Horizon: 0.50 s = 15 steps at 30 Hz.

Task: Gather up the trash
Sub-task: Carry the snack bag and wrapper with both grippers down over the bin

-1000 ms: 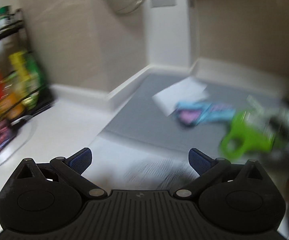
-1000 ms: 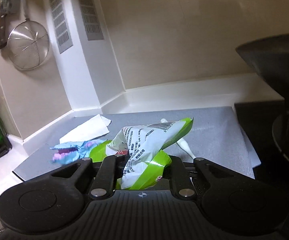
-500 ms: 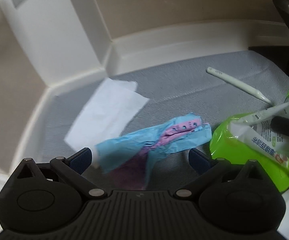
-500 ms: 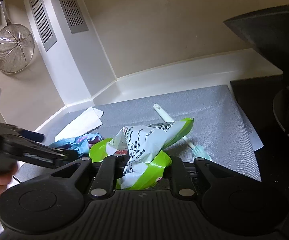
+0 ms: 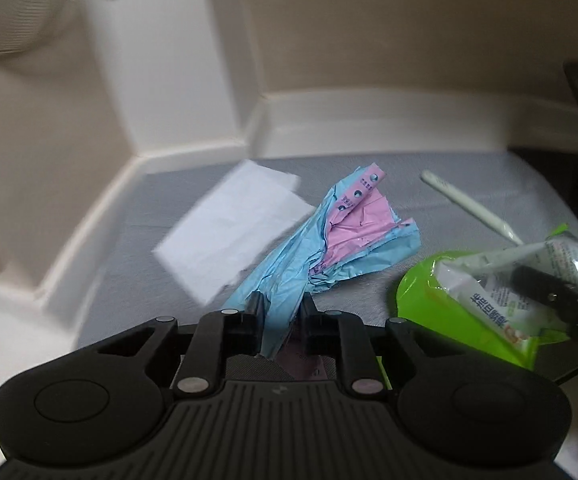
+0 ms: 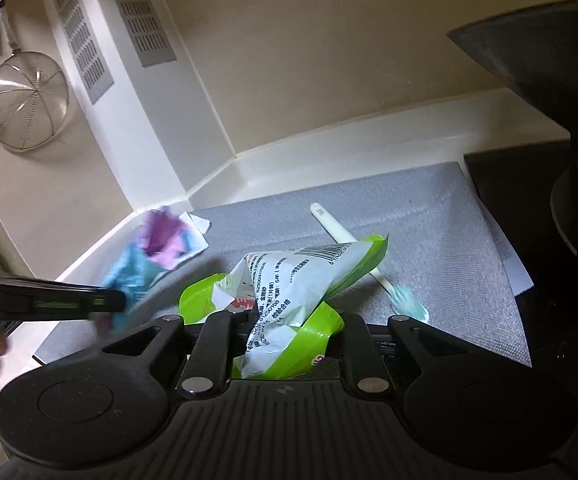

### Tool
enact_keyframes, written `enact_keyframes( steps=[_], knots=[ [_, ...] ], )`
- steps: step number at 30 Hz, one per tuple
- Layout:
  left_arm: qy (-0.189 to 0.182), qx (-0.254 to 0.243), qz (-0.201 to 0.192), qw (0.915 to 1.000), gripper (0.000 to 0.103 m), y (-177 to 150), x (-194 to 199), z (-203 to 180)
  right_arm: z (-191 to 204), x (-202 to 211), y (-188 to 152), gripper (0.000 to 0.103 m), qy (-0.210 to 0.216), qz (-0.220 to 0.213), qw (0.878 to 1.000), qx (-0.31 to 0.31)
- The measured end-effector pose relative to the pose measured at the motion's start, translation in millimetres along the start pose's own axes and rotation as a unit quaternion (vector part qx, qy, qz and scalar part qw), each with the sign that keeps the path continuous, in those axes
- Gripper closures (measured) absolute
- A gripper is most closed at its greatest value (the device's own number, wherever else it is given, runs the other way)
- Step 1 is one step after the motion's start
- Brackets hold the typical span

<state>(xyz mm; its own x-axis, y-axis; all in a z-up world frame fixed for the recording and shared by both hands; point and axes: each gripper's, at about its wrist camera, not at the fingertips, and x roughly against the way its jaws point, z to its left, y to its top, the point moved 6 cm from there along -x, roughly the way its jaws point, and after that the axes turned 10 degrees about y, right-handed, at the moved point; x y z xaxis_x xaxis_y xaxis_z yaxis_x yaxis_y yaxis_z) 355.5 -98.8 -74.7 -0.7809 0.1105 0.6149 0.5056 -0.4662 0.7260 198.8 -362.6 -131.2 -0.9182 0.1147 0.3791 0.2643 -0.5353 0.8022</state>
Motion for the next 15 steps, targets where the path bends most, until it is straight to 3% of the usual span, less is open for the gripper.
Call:
enact_keyframes(
  steps=[6,15],
  knots=[
    [0.074,0.095,-0.004,0.9928,0.084,-45.5,78.4,50.0,9.1,6.7,0.7,0.086,0.021,-0.017,0.999,0.025],
    [0.128,0.177,0.027,0.9755,0.084,-181.0,207.5,92.8,30.8,17.0,2.5,0.086,0.061,-0.042,0.994,0.074]
  ],
)
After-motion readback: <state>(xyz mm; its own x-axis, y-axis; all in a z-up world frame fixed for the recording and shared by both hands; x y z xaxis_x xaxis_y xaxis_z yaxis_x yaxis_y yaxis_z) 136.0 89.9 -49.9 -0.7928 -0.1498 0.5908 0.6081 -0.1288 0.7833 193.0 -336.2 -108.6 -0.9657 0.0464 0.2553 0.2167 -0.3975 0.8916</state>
